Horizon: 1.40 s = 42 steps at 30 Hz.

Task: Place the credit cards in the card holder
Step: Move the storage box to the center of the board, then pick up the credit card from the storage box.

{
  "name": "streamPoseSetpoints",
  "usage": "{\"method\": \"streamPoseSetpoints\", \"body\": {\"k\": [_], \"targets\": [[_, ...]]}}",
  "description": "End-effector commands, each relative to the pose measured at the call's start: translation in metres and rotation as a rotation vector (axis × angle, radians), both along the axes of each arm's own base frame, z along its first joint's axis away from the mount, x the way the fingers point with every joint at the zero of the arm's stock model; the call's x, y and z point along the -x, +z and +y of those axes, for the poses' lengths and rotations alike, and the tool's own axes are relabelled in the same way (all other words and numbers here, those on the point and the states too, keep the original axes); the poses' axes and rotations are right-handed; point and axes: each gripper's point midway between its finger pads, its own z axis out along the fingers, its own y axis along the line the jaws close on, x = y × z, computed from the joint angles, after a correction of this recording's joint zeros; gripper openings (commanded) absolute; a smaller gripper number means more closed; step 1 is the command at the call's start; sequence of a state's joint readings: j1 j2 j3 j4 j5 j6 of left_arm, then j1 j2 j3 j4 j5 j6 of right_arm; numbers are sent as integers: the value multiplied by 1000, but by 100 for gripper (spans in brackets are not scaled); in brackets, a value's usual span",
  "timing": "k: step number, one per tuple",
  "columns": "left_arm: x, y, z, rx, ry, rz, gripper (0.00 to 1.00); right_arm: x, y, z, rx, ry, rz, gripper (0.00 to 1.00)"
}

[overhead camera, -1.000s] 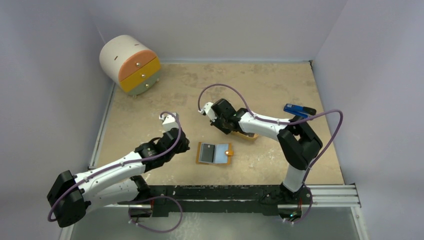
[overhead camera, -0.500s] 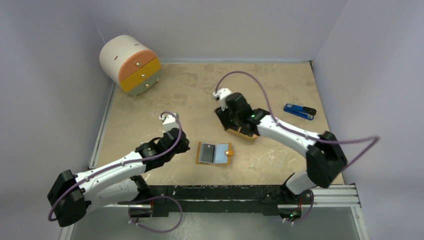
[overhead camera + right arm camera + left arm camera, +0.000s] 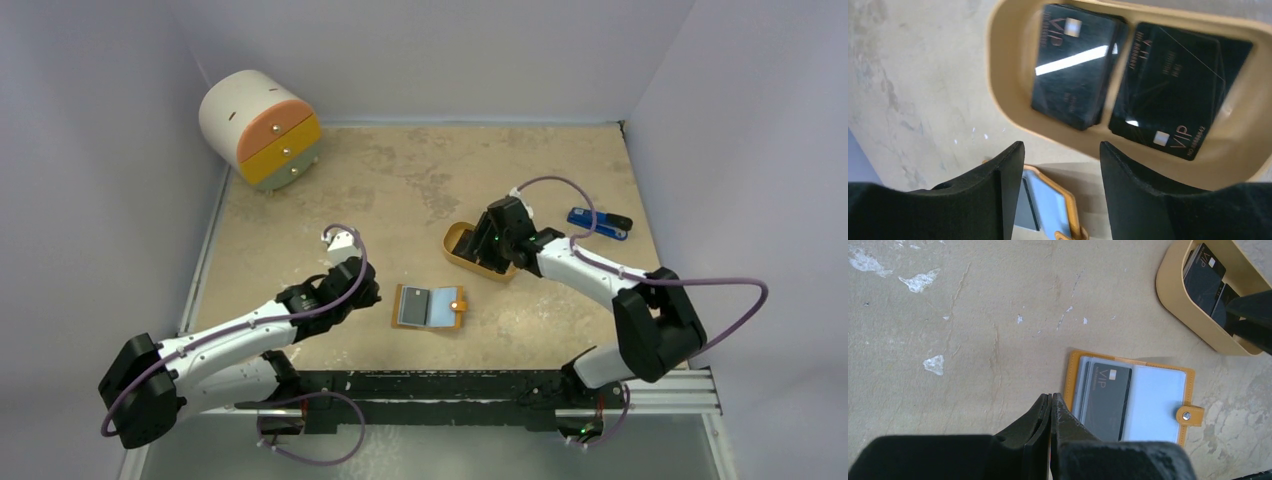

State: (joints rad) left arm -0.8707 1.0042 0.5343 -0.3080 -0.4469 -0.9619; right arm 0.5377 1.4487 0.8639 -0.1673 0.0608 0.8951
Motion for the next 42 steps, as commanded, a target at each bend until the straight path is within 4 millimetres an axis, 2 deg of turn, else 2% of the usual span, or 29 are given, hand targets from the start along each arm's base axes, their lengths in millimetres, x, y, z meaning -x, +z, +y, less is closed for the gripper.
{"method": "streamPoseSetpoints", "body": {"k": [1, 6, 15, 27, 32, 39, 42], "targets": [[-3, 6, -4, 43, 12, -13, 0, -11, -5, -6, -156, -211, 44, 60], [-2, 3, -3, 36, 11, -4, 0, -16, -20, -13, -159, -258, 60, 62], [-2, -1, -5, 33, 11, 5, 0, -32, -31, -23, -142, -301, 66, 63], [-3, -3, -7, 35, 13, 9, 0, -28, -55, -33, -49, -336, 157, 57], [-2, -5, -6, 34, 14, 11, 0, -26, -63, -35, -24, -336, 174, 50], [-1, -7, -5, 33, 14, 15, 0, -22, -67, -39, -12, -328, 170, 33], [-1, -7, -6, 35, 14, 16, 0, -21, -65, -41, -8, -325, 160, 29]]}}
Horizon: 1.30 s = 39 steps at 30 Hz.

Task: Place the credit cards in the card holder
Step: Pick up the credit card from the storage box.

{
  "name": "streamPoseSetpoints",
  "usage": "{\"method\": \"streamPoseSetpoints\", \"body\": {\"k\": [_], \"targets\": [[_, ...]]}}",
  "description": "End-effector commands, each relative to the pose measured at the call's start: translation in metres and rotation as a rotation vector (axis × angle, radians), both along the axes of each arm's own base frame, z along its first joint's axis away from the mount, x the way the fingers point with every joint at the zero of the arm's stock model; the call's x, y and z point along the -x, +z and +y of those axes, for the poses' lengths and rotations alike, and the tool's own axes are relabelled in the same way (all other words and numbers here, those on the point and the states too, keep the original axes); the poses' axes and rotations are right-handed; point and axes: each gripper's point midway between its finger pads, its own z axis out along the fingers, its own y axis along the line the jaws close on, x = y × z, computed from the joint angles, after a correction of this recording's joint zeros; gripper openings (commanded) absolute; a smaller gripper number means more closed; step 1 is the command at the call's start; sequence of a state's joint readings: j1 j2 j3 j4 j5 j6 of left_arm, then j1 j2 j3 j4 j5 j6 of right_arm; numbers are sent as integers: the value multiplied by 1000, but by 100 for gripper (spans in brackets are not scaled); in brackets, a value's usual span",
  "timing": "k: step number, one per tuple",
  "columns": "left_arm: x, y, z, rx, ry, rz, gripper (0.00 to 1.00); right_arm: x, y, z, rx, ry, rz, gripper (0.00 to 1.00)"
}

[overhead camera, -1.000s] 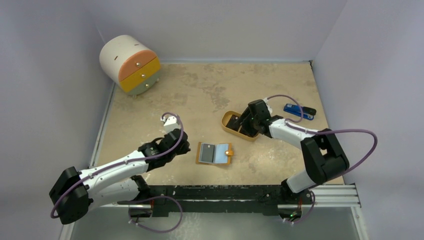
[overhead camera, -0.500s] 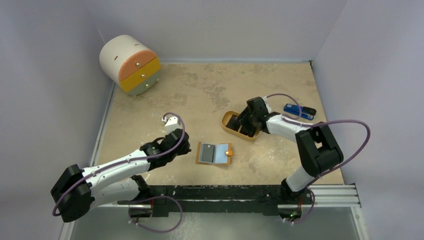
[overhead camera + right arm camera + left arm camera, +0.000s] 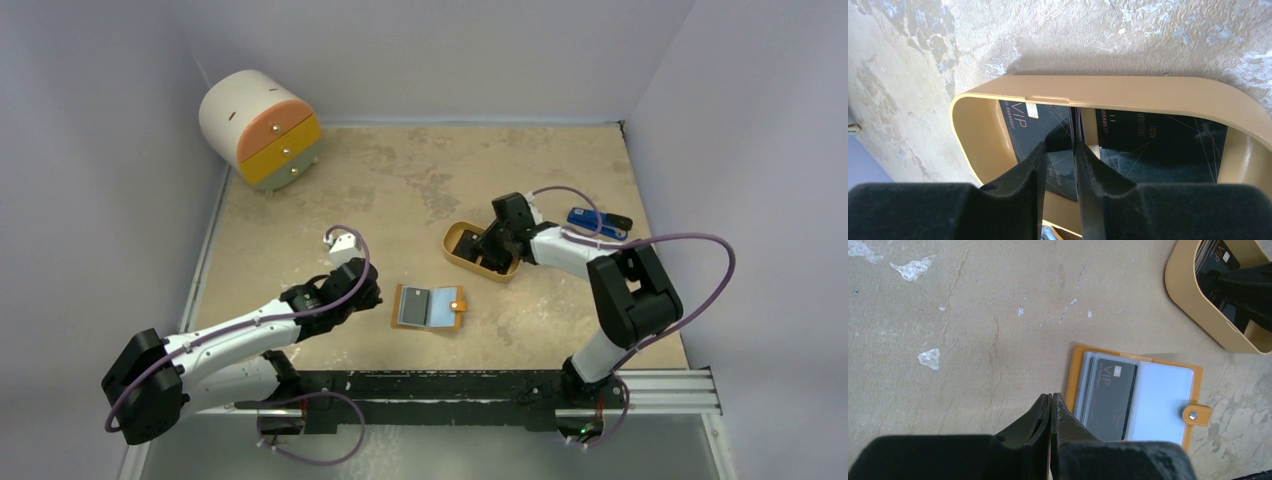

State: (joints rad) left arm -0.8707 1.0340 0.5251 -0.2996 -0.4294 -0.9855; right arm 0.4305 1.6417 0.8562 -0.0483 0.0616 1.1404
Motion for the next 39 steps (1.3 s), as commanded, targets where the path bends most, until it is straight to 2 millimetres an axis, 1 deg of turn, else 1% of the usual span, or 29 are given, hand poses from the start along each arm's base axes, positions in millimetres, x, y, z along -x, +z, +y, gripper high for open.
{"method": "streamPoseSetpoints", "body": {"k": [1, 13, 17, 21, 23, 27, 31, 37, 39], "targets": [[-4, 3, -4, 32, 11, -19, 0, 16, -15, -21, 87, -16, 45, 28], [-5, 3, -6, 39, 7, -14, 0, 20, 0, -34, 91, -32, -4, 24], [-5, 2, -7, 38, 7, -12, 0, 21, 1, -37, 92, -33, -11, 22], [-4, 1, -7, 39, 6, -10, 0, 20, 6, -37, 86, -31, -31, 17], [-5, 2, -7, 40, 5, -10, 0, 19, 10, -36, 83, -26, -42, 12], [-5, 2, -8, 41, 5, -11, 0, 17, 22, -32, 57, -13, -73, 7], [-6, 3, -9, 46, 5, -14, 0, 14, 36, -27, 27, 4, -105, 4], [-6, 2, -10, 47, 4, -12, 0, 12, 47, -18, -14, 28, -128, 2], [-6, 4, -10, 49, 3, -14, 0, 11, 53, -16, -33, 29, -143, 1]]}}
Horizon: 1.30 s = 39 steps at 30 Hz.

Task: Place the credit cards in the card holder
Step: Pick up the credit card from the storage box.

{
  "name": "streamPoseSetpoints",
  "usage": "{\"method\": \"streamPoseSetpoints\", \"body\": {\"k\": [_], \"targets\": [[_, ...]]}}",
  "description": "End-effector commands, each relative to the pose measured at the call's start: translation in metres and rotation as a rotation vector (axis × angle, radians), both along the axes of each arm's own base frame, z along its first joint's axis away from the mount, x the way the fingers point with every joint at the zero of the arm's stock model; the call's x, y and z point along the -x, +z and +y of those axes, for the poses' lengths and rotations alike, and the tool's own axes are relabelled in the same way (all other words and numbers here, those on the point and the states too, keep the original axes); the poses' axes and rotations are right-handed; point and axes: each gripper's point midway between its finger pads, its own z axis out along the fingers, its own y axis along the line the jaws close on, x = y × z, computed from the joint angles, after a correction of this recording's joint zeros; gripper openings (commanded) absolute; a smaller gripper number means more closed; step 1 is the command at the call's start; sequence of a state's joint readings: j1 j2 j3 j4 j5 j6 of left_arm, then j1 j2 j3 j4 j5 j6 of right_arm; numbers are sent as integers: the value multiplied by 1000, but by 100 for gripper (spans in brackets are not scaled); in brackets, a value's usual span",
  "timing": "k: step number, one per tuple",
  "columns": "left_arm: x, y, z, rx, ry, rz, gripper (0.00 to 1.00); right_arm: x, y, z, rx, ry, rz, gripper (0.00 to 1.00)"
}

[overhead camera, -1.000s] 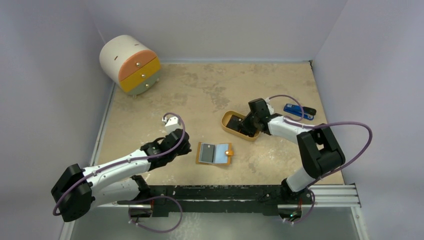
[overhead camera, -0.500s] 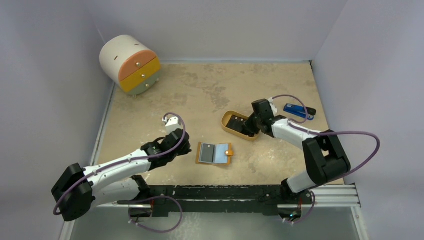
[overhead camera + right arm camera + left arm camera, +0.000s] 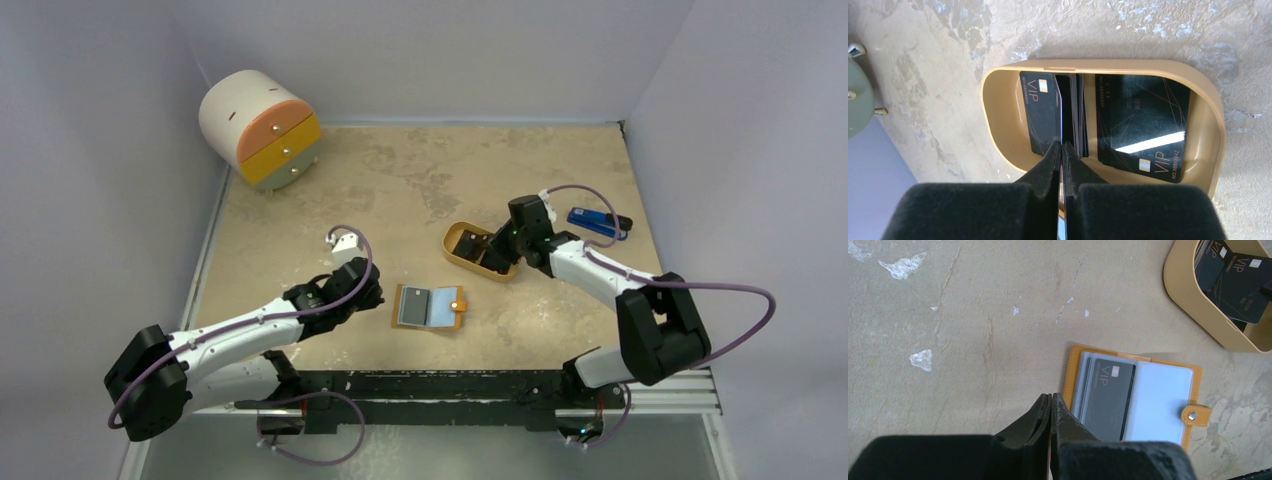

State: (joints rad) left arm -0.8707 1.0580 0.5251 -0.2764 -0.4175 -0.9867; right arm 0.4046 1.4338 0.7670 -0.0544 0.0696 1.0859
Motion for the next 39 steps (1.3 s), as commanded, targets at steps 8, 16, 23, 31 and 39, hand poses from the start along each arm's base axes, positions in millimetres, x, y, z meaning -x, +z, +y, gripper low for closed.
{"method": "streamPoseSetpoints", "body": {"k": [8, 16, 23, 31, 39], "targets": [[-6, 13, -3, 37, 18, -33, 0, -7, 61, 11, -87, 38, -125, 0], [-12, 40, 3, 9, 14, -94, 0, 5, 148, -6, 66, 190, -338, 0], [1, 68, -58, 222, -258, -128, 37, 82, 149, 21, 60, 544, -347, 0], [29, 49, -131, 49, -443, -120, 49, 127, 102, 0, 83, 527, -243, 0], [16, 13, -152, -99, -479, -70, 30, 141, 92, -2, 52, 528, -232, 0]]}}
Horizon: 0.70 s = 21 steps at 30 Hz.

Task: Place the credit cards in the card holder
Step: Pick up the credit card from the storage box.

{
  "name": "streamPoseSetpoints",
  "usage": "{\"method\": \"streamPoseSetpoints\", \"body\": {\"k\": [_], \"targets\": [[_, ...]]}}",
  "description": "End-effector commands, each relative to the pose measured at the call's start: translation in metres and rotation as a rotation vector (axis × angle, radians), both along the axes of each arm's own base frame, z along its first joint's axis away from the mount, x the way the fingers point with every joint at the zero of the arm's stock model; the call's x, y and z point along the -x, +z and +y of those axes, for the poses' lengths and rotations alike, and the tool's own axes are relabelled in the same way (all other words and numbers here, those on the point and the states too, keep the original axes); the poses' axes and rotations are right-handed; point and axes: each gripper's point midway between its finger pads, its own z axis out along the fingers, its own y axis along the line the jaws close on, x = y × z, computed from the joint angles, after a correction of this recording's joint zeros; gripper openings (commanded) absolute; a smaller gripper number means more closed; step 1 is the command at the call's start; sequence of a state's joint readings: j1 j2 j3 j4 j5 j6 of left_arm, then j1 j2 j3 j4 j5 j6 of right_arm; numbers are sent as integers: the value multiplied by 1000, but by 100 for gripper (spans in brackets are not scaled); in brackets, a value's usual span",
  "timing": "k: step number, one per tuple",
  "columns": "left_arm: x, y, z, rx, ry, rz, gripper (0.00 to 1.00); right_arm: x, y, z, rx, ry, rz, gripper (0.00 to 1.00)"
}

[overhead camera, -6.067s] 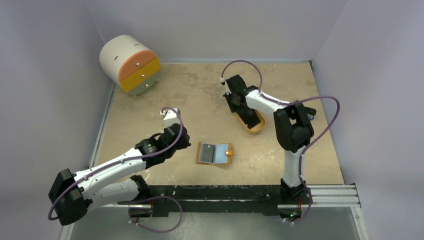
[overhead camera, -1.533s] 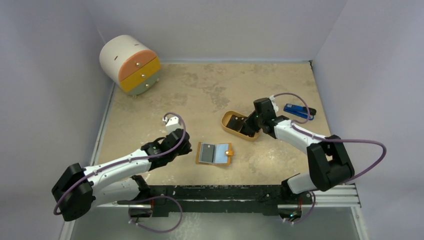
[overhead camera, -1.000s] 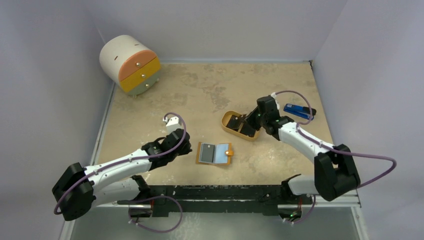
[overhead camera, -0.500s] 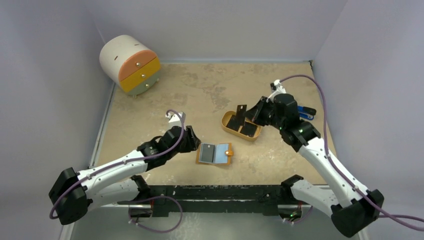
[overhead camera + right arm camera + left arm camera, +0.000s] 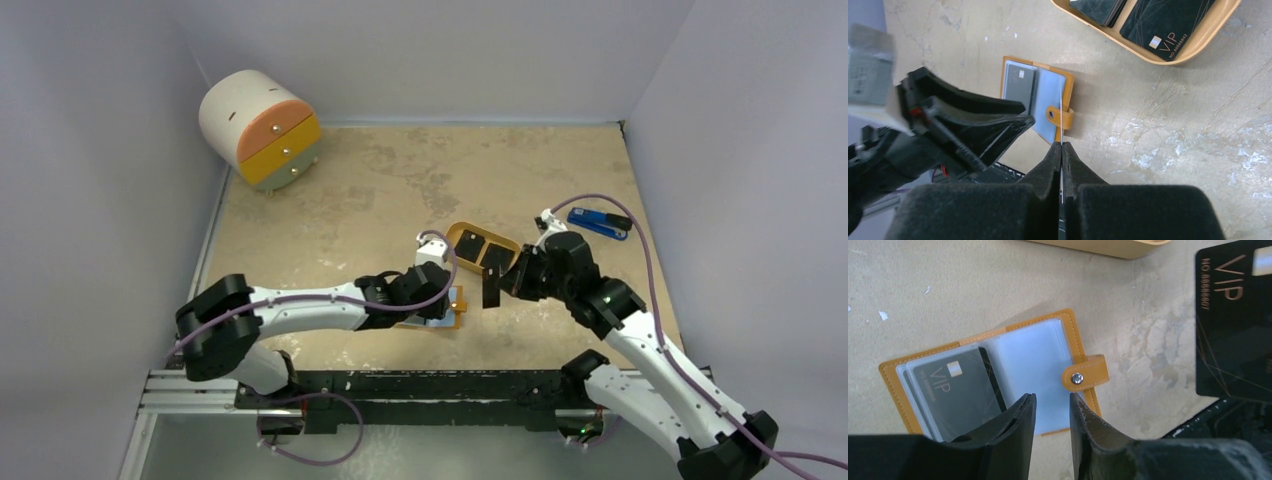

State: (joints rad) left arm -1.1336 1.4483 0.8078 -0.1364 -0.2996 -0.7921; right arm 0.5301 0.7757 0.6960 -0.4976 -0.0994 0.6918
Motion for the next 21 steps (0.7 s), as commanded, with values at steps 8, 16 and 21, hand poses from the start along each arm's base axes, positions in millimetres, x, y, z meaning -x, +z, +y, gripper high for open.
{"method": "streamPoseSetpoints", "body": {"k": [8, 16, 21], "targets": [[-17, -27, -8, -146, -10, -30, 38, 11, 3, 3, -48, 23, -8, 0], [-16, -54, -4, -210, -7, -13, 43, 11, -2, 3, -36, 37, 0, 0], [-15, -66, 1, -239, 1, -3, 31, 12, -3, 4, -35, 49, 2, 0]]}}
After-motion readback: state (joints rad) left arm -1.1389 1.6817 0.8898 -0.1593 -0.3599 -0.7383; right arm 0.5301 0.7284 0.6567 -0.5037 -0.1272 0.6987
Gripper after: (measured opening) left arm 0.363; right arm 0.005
